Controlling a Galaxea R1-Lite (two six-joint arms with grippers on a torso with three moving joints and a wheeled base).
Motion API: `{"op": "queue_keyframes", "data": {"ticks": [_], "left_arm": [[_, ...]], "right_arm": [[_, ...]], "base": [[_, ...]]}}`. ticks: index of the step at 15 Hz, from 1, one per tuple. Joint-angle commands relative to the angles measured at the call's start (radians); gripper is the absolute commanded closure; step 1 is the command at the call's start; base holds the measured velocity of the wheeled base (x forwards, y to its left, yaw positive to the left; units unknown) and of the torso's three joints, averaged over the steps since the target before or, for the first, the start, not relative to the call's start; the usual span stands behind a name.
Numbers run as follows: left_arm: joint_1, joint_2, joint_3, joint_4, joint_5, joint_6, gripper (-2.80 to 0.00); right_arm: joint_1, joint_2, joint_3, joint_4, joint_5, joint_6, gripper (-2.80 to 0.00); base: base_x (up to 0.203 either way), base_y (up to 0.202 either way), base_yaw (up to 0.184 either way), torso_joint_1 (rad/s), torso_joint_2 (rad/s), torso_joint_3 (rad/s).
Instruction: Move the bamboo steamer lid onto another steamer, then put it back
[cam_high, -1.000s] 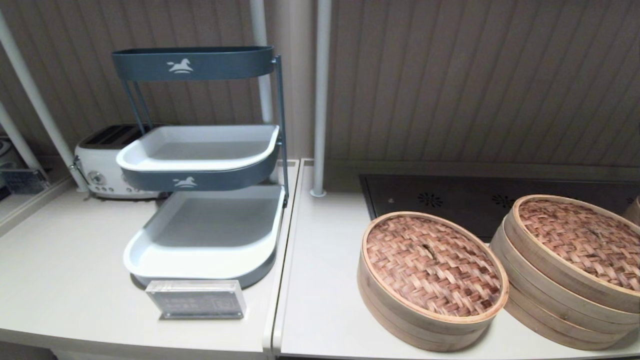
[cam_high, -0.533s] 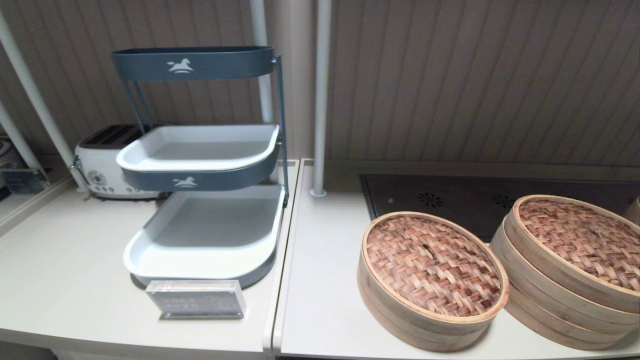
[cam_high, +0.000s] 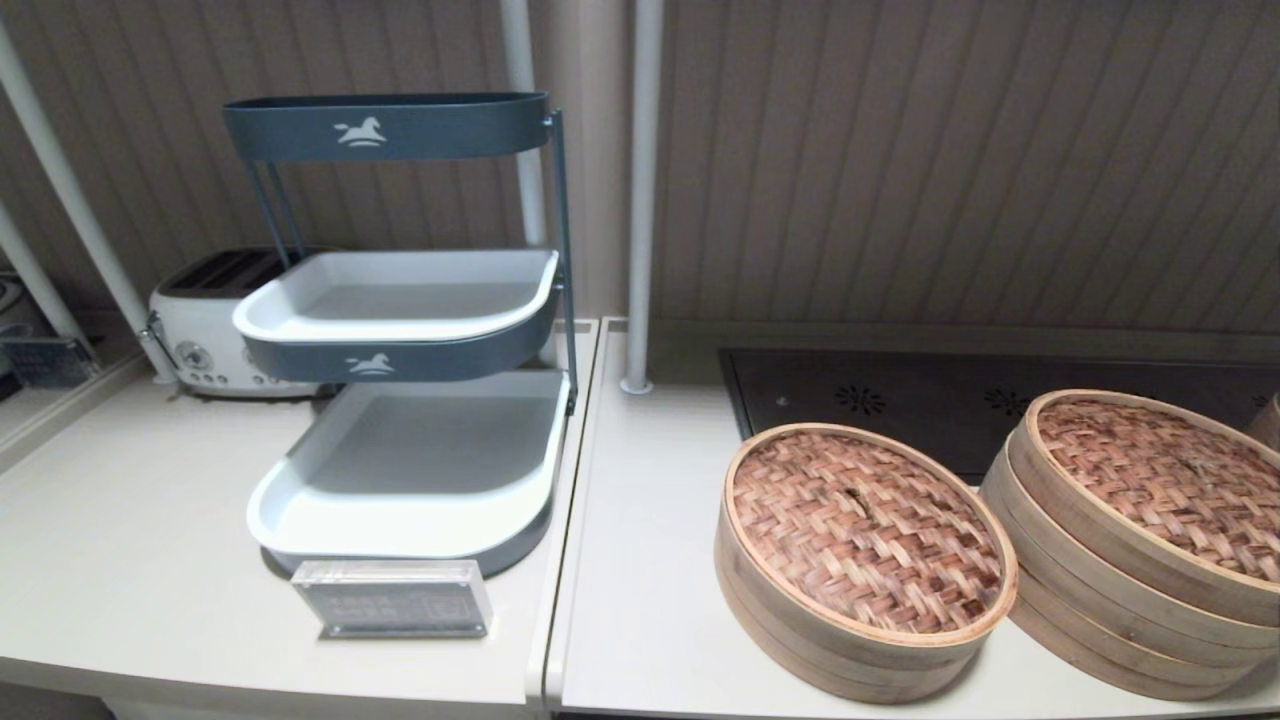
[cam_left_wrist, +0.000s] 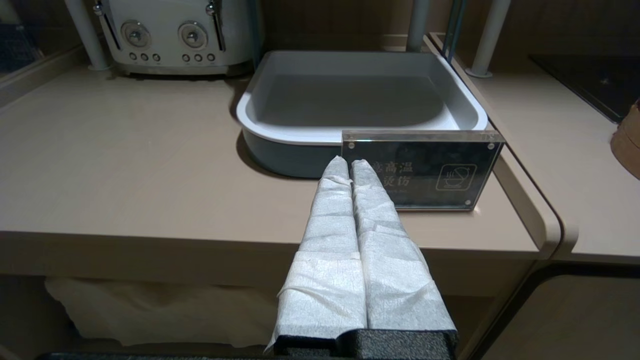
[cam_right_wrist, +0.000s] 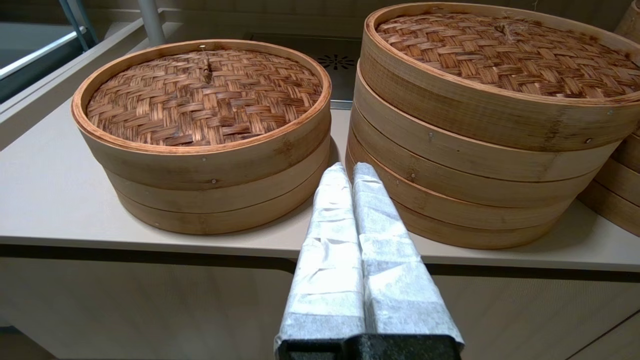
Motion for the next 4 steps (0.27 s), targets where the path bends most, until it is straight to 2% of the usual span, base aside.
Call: {"op": "queue_keyframes", "data": {"ticks": [1,4], "left_arm": [[0.000,-0.002,0.028,0.000,-0.002,0.000,0.00],[0.000,-0.002,0.028,0.000,0.000,0.000,0.00]], "right_arm": [[0.000,0.003,0.026,-0.002,0.000,-0.001,0.00],[0.000,0.003,0.026,-0.002,0.000,0.001,0.00]], "base": [[0.000,0.000,0.000,0.000,0.00,0.000],[0.000,0.000,0.000,0.000,0.00,0.000]]}}
